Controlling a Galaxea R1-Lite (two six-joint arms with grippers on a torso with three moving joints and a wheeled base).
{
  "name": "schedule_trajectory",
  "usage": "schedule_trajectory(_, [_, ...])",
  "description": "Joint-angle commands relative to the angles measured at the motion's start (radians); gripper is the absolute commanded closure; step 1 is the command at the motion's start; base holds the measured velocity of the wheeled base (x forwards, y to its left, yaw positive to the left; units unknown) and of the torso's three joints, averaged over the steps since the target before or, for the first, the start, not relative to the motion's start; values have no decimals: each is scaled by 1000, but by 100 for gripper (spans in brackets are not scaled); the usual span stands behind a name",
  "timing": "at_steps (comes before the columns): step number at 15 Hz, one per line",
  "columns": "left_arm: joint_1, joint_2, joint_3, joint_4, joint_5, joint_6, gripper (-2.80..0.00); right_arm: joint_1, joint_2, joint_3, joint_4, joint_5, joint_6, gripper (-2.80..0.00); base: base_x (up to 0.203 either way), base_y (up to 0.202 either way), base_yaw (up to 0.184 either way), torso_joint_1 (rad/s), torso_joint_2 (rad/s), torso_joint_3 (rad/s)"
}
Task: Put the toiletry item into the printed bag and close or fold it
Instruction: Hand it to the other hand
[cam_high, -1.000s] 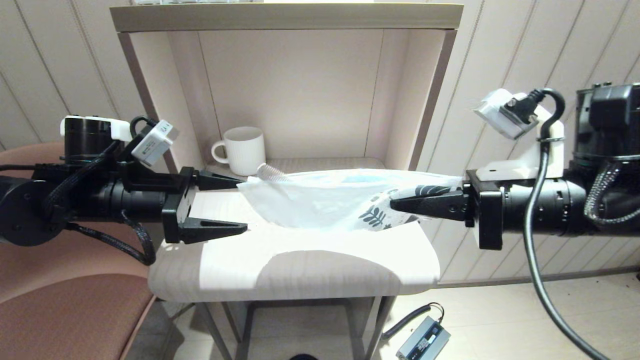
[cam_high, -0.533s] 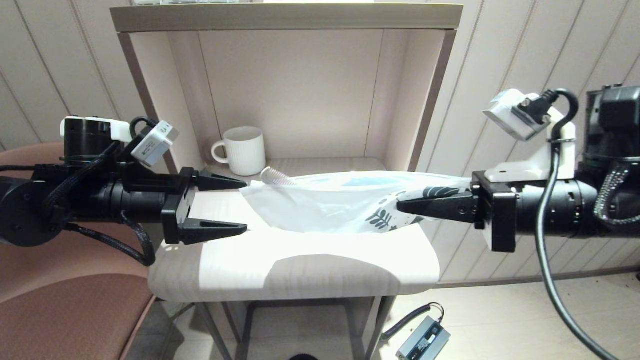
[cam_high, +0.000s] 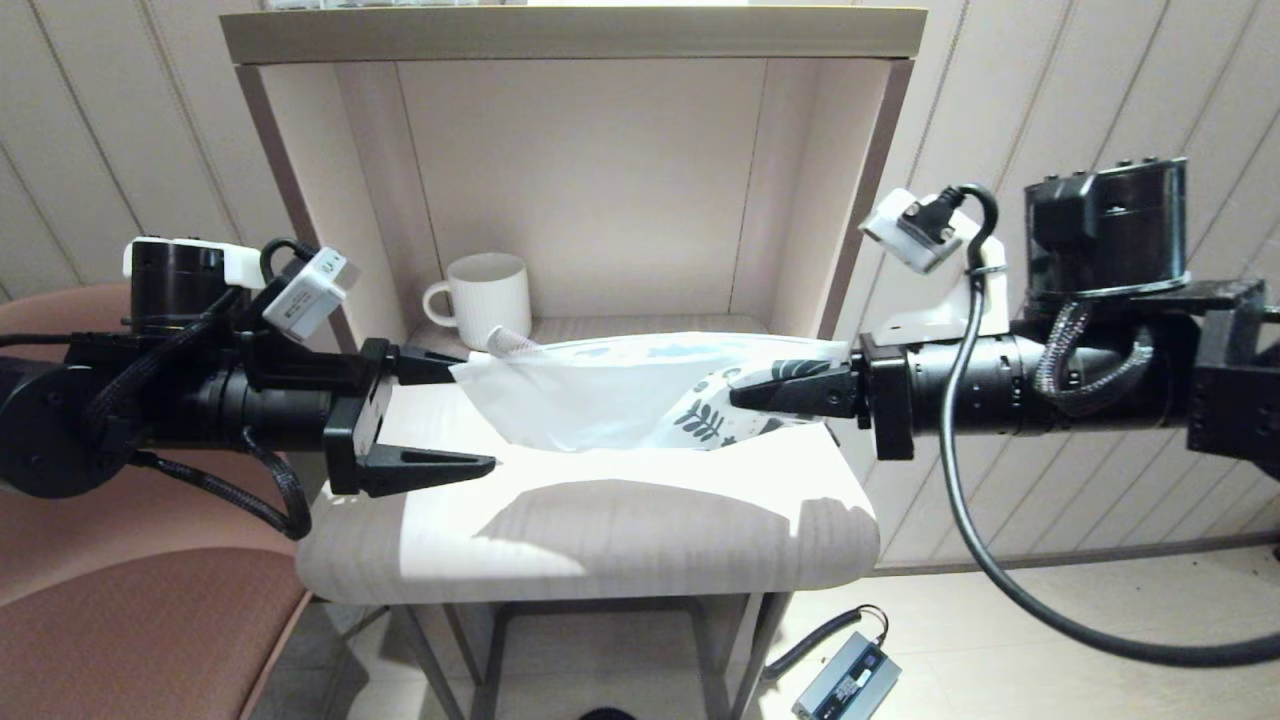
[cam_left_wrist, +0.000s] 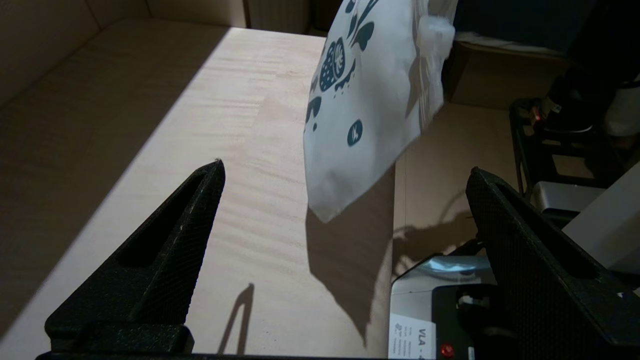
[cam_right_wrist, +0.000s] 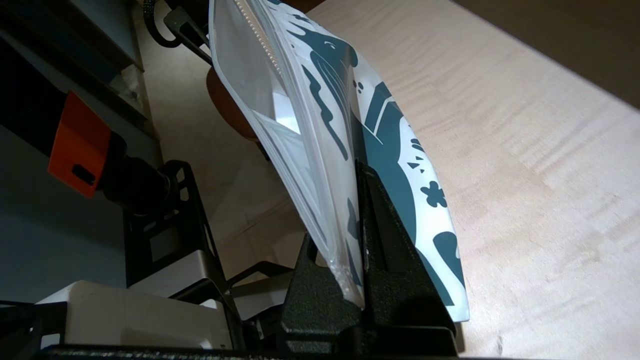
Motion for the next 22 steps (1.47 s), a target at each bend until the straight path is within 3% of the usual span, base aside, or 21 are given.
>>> schedule_trajectory(1, [-19, 2, 4, 0, -7, 4, -280, 33, 60, -33, -1, 4, 1, 0, 0, 0, 0, 0, 0, 0])
schedule_trajectory(11, [-25, 4, 11, 0, -4, 6, -280, 81, 108, -80, -2, 4, 1, 0, 0, 0, 0, 0, 0, 0])
schedule_trajectory(12, [-25, 3, 14, -2, -4, 16, 0, 81, 108, -80, -2, 4, 1, 0, 0, 0, 0, 0, 0, 0])
schedule_trajectory(14, [-25, 4, 25, 0, -2, 53, 0, 81, 108, -82, -2, 4, 1, 0, 0, 0, 0, 0, 0, 0])
schedule_trajectory(22, [-25, 8, 35, 0, -2, 84, 0, 87, 105, -80, -2, 4, -1, 0, 0, 0, 0, 0, 0, 0])
